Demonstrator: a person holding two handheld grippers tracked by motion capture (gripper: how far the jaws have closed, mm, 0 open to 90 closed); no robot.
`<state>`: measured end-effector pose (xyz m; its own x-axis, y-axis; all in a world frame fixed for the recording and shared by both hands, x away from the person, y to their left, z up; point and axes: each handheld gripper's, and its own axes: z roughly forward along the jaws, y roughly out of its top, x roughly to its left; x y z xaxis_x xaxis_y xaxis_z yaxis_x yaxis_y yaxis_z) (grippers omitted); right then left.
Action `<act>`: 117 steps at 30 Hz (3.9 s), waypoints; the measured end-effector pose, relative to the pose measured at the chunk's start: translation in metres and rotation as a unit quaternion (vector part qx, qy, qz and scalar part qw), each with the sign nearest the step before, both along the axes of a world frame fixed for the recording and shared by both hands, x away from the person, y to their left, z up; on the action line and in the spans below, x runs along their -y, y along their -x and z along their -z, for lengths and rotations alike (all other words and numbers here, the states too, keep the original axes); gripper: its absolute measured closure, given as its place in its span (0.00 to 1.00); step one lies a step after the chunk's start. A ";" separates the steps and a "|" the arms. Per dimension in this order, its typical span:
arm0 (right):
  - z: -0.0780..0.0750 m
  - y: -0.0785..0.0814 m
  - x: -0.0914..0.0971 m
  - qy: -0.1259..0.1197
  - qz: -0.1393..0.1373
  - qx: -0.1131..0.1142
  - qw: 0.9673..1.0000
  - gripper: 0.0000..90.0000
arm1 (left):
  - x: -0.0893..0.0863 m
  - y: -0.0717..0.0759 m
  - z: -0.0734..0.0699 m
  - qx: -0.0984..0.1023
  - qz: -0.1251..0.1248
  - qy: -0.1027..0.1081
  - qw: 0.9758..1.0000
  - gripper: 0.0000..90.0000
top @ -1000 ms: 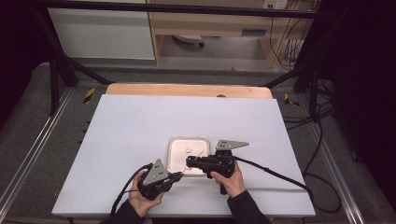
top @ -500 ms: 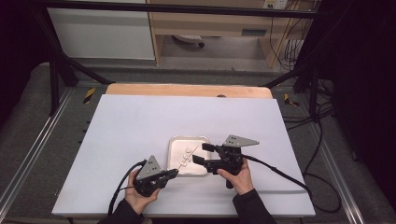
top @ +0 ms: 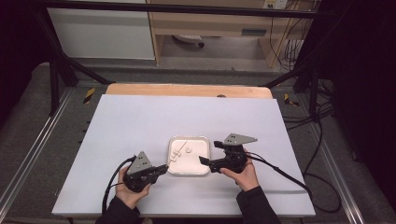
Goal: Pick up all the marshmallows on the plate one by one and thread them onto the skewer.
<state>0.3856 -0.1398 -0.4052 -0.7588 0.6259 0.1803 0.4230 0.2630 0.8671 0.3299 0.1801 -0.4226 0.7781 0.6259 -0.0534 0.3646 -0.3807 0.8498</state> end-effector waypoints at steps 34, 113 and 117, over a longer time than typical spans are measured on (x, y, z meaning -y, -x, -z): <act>0.046 -0.061 -0.072 0.137 -0.041 -0.014 0.990 0.65 | -0.007 -0.008 0.005 -0.009 -0.023 -0.017 1.000 0.99; -0.005 -0.008 -0.018 -0.186 -0.075 -0.062 0.978 0.89 | 0.017 0.010 0.004 0.018 0.030 -0.014 0.999 0.99; -0.003 -0.007 -0.019 -0.187 -0.078 -0.067 0.977 0.90 | 0.017 0.010 0.004 0.016 0.031 -0.016 0.999 0.99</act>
